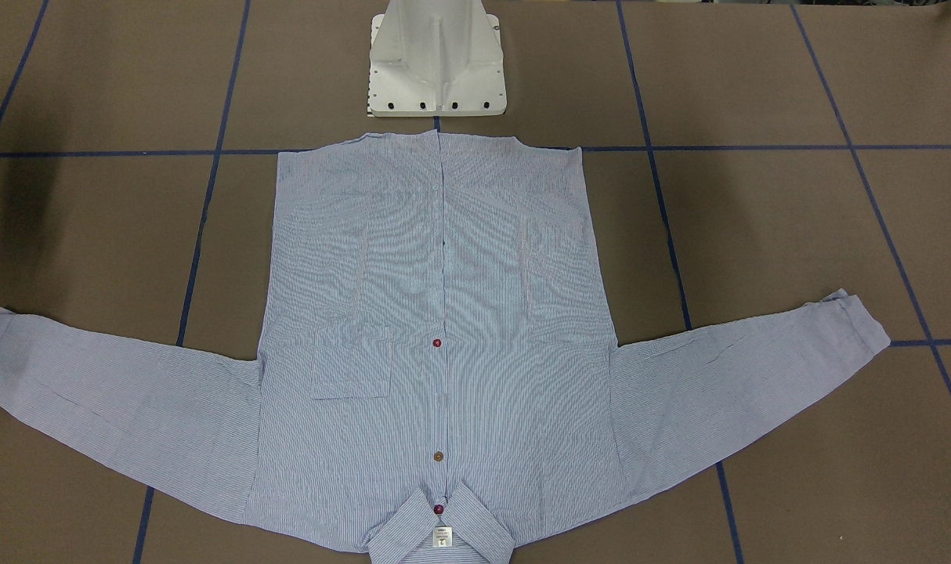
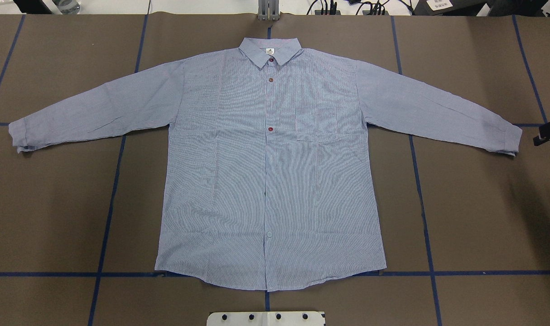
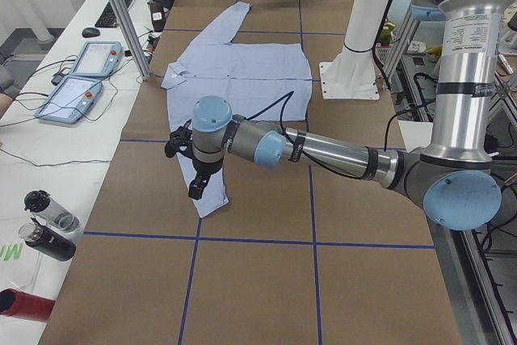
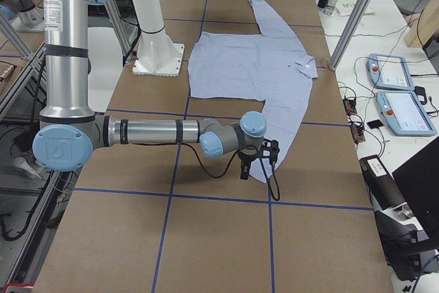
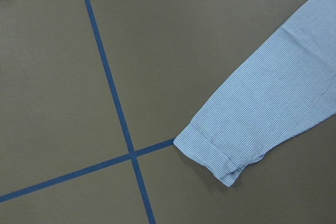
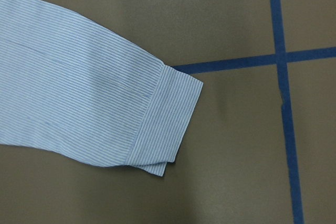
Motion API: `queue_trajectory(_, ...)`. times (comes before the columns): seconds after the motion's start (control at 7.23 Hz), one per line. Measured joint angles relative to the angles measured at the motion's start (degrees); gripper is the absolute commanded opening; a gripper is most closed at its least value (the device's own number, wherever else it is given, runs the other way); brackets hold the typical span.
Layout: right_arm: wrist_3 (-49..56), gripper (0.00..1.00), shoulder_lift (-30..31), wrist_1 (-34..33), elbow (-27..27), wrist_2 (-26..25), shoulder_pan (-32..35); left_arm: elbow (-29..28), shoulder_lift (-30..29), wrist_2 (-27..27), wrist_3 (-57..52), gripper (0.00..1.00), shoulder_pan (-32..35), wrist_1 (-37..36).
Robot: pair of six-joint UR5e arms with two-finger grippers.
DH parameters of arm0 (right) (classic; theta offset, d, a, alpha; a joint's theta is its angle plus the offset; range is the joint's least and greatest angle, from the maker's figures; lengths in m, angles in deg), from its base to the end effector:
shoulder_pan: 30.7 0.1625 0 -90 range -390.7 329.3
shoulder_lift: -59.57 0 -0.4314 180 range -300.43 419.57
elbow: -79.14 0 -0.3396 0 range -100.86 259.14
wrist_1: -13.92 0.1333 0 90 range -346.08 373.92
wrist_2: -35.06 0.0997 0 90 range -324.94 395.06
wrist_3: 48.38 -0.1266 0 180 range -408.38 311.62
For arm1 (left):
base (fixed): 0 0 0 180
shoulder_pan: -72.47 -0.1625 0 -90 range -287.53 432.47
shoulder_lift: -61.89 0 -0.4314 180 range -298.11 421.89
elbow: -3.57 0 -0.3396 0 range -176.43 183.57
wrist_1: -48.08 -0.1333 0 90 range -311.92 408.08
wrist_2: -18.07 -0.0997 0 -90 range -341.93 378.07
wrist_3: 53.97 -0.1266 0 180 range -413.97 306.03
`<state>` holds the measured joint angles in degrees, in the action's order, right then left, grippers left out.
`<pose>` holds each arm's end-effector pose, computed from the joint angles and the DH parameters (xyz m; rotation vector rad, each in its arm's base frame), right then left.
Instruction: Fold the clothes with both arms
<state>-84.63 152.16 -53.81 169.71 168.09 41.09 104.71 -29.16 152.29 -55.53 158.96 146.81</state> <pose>-0.0946 -0.4378 0.6577 -0.0407 -0.8150 0.1645 -0.0164 -0.4673 0.5713 0.3342 0.7699 0.2241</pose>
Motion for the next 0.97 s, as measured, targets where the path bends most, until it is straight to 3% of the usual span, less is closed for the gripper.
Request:
queue_trajectory(0.55, -17.64, 0.94, -1.71, 8.73, -5.67, -1.31, -2.27, 0.0, 0.0, -0.01, 0.06, 1.0, -0.01, -0.03)
queue_trajectory(0.97, -23.1, 0.93, -4.52, 14.79, -11.09, -1.17, -3.67, 0.09, 0.0, -0.02, 0.07, 1.0, -0.01, -0.03)
